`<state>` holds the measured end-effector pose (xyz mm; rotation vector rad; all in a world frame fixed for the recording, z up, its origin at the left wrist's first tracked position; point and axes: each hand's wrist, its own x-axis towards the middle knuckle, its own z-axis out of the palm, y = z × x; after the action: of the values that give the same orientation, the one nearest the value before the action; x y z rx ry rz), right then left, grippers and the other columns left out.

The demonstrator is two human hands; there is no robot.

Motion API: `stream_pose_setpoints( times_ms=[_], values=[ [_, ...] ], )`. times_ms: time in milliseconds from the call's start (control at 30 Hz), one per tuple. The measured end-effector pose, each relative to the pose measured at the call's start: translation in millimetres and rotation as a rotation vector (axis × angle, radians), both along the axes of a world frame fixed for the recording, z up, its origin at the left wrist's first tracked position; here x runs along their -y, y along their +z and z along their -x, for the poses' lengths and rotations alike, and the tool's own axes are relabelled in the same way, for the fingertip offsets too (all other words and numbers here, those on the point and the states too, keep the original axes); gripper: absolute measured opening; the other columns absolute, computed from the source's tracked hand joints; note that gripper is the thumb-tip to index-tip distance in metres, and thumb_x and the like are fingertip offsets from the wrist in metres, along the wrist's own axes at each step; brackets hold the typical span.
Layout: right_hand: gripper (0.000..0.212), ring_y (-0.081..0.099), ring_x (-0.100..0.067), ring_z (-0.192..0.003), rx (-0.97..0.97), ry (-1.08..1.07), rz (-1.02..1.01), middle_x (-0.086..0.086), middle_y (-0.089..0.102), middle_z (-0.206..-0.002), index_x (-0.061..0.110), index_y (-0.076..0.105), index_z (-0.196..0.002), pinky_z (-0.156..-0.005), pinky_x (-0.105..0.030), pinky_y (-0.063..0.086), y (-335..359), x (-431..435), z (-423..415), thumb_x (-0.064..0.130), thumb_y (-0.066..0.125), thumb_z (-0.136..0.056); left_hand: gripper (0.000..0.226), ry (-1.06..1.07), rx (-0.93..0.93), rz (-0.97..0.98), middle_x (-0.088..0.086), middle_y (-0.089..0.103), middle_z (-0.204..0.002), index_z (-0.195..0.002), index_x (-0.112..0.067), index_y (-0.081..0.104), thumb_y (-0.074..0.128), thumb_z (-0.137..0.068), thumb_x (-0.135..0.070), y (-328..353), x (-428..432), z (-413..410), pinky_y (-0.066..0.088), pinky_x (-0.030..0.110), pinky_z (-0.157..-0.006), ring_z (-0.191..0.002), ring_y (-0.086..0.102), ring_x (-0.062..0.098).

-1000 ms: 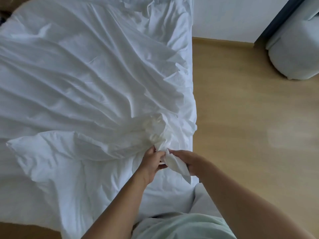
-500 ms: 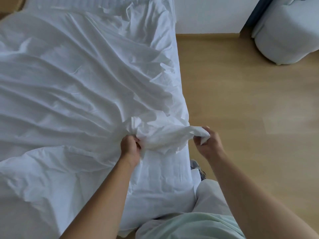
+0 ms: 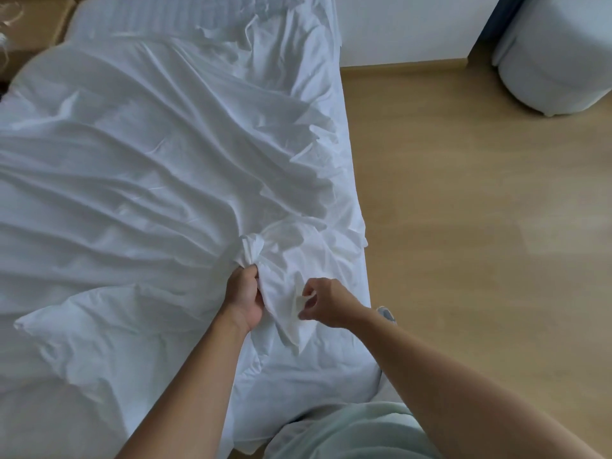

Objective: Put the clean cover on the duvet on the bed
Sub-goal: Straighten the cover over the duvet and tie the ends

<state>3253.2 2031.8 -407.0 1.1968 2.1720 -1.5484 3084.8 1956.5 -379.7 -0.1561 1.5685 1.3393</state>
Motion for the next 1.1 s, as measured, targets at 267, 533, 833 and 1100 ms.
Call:
stream_pose_setpoints(
  times_ms=[267,533,833,1100],
  values=[
    [0.011,0.066,-0.018,-0.081,-0.247,-0.371,0.300,-0.005,0.067,-0.083,0.014,0.066,-0.084,-0.078,-0.035,0.057,10,25,23,0.022,0.073,-0.085,0.026,-0.171,-0.488,0.197,-0.005,0.073,-0.100,-0.103,-0.020,0.068,0.063,-0.083,-0.035,7,5,-20,0.056,0.032,-0.082,-0.097,0.070,0.015],
    [0.051,0.067,-0.023,-0.111,-0.412,-0.357,0.607,-0.006,0.069,-0.113,0.019,0.061,-0.118,-0.098,-0.045,0.055,25,10,13,0.020,0.081,-0.071,0.019,-0.570,-0.566,0.185,-0.003,0.054,-0.061,-0.055,-0.017,0.054,0.046,-0.073,-0.016,33,16,-17,0.048,0.031,-0.064,-0.063,0.055,0.016],
    [0.022,0.064,-0.028,-0.082,-0.178,-0.619,-0.112,-0.001,0.063,-0.083,0.010,0.052,-0.104,-0.068,-0.036,0.050,24,29,57,0.018,0.061,-0.085,0.012,-1.167,-1.309,0.177,0.011,0.072,-0.088,-0.085,-0.004,0.076,0.065,-0.084,-0.009,53,-23,3,0.049,0.035,-0.070,-0.084,0.065,0.033],
    [0.049,0.071,-0.023,-0.095,-0.388,-0.527,0.410,-0.009,0.071,-0.106,0.017,0.063,-0.115,-0.074,-0.036,0.062,14,-11,41,0.010,0.055,-0.067,0.066,-1.366,-0.776,0.182,-0.007,0.066,-0.129,-0.136,-0.031,0.063,0.065,-0.081,0.006,43,-31,37,0.052,0.035,-0.102,-0.115,0.063,0.015]
  ],
)
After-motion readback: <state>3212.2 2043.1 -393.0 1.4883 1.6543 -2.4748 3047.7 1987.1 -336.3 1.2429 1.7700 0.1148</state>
